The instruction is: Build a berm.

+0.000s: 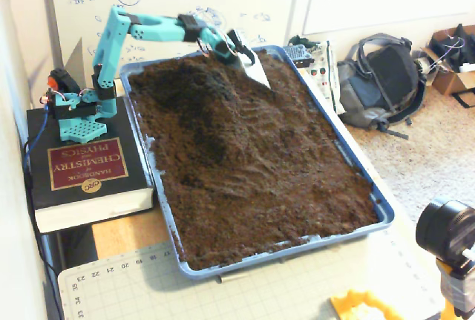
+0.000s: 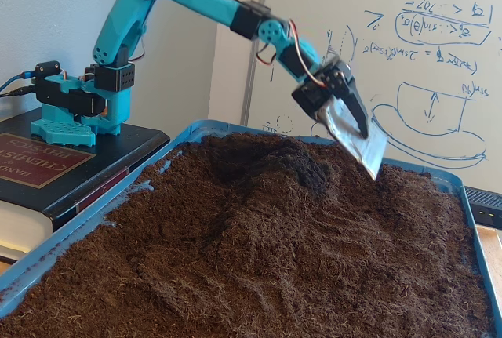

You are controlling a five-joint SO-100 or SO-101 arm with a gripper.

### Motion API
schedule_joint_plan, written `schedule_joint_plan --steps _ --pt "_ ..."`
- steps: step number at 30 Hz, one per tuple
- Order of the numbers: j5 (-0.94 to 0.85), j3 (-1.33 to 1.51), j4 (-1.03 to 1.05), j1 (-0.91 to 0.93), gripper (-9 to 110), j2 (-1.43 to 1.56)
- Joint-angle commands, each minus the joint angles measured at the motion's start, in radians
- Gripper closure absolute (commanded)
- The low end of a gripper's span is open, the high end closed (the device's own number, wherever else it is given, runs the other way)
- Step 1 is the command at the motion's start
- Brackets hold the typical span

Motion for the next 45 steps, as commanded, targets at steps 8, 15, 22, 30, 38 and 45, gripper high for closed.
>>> schedule_joint_plan --steps 8,15,22,30,38,45 --pt "-0.009 -0.091 -0.121 0.051 101 -0.158" --pt "-0.009 -0.092 -0.123 0.052 101 -0.268" --pt "-0.009 -0.069 -0.106 0.052 101 -0.299" --pt "-0.011 -0.074 0.199 0.054 101 -0.285" --pt "-0.009 -0.071 0.396 0.051 101 -0.218" --pt "-0.006 -0.072 0.426 0.040 101 -0.104"
